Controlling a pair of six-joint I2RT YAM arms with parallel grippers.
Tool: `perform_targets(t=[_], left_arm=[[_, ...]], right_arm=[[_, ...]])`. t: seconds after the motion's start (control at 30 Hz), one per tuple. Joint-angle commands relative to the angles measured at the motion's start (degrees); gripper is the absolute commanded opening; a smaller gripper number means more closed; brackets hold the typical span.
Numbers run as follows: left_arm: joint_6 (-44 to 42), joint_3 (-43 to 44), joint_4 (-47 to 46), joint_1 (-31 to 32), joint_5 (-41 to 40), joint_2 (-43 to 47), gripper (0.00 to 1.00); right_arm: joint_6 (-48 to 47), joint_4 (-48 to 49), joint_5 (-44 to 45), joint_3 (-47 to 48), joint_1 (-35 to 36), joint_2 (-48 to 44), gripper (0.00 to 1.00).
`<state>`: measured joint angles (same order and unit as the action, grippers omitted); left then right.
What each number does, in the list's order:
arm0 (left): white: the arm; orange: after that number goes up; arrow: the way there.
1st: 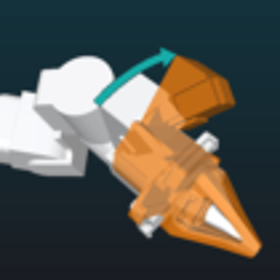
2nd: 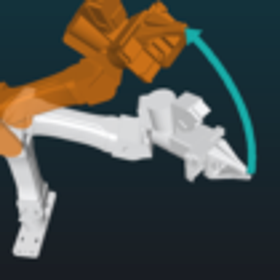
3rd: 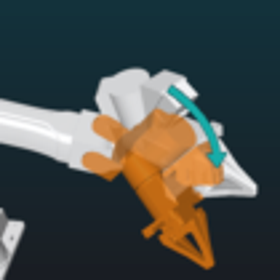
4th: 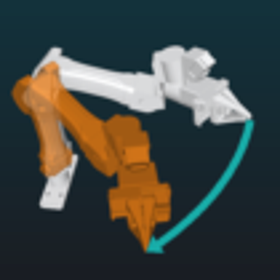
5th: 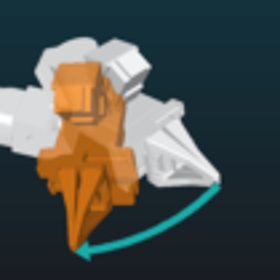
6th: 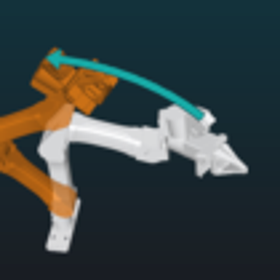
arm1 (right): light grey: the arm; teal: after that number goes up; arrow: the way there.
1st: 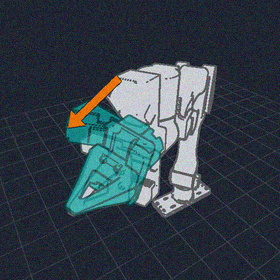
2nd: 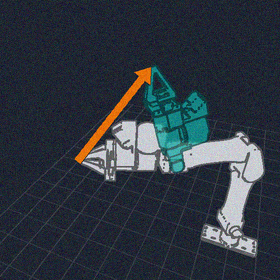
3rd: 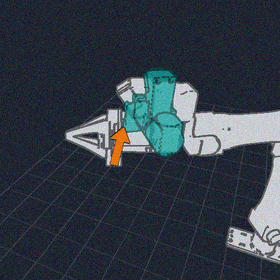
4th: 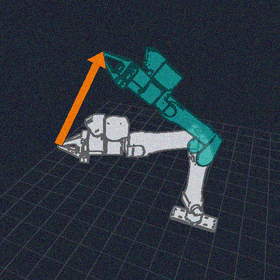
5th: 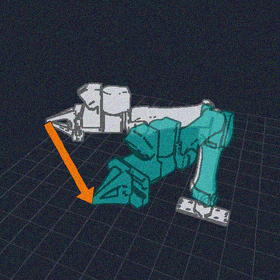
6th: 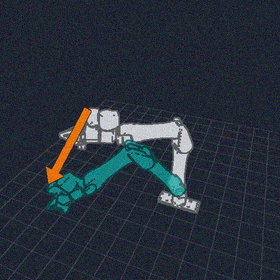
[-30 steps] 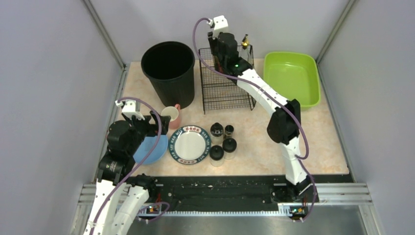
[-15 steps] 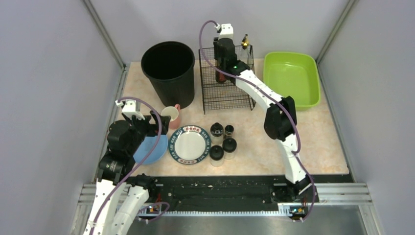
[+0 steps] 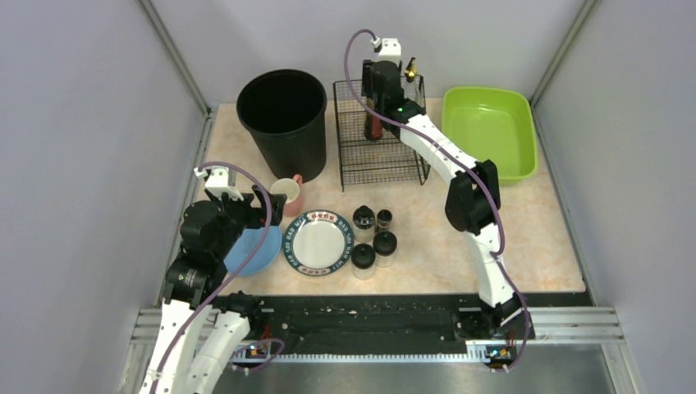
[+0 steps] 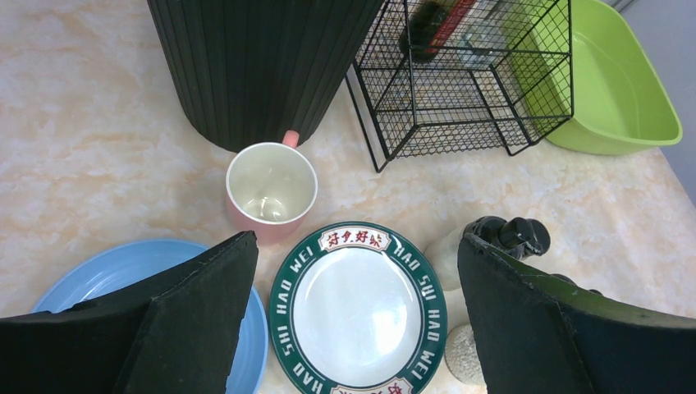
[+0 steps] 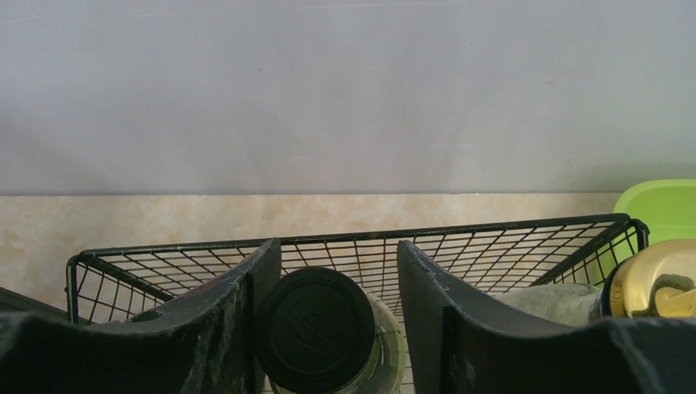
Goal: Clear the kitchen counter
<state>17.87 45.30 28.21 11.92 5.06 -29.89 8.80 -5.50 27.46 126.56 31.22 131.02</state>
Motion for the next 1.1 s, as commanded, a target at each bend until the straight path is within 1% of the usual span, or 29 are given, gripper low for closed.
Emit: perform_targets(t=[0.0, 0.13, 0.17, 0.3, 0.43, 0.57, 0.67, 0.7, 0.73, 0.83, 1.0, 1.07], left_arm=[[-0.5, -0.1, -1.7, 0.2, -0.1, 0.1, 0.96], [-0.5, 0.0, -1.7, 0.2, 0.0, 0.3, 0.96], [-0.6, 0.0, -1.7, 0.2, 0.0, 0.4, 0.96], [-0.5, -0.2, -1.8, 0.2, 0.0, 0.3, 0.96], [-0.4, -0.1, -1.8, 0.2, 0.1, 0.0, 0.96], [-0.4, -0.1, -1.7, 0.2, -0.3, 0.2, 0.96], [-0.4, -0.1, -1.7, 0.2, -0.6, 0.3, 0.96], [-0.4, -0.2, -1.7, 0.2, -0.8, 0.3, 0.96], [-0.4, -0.2, -1.7, 0.2, -1.0, 0.3, 0.96], [-0.5, 0.0, -1.5, 0.2, -1.1, 0.1, 0.96], [-0.6, 0.1, -1.5, 0.2, -1.6, 0.6, 0.96], [-0.7, 0.1, -1.4, 0.2, -1.7, 0.7, 0.96]], right_arm=[[-1.4, 3.3, -0.6, 1.1, 0.3, -4.0, 0.56], [-5.3, 5.1, 0.4, -1.9, 1.9, -8.3, 0.62], [-6.4, 7.5, 1.0, -3.8, 2.5, -9.8, 0.63], [-11.6, 12.0, 2.5, -11.7, 4.9, -16.9, 0.66], [-12.0, 14.0, 1.0, -20.8, 6.9, -26.0, 0.68], [-8.4, 12.0, -3.2, -29.8, 7.6, -35.2, 0.73], [-6.5, 11.5, -4.8, -38.7, 7.8, -42.0, 0.92], [-6.7, 10.8, -5.3, -40.9, 7.9, -44.1, 0.97], [-7.1, 10.2, -5.7, -43.6, 8.0, -46.1, 0.99], [-7.6, 8.8, -7.2, -51.6, 8.3, -52.5, 0.99], [-5.1, -0.1, -8.7, -60.6, 8.4, -63.2, 0.99], [-4.7, -1.8, -8.2, -65.1, 8.4, -67.7, 0.99]])
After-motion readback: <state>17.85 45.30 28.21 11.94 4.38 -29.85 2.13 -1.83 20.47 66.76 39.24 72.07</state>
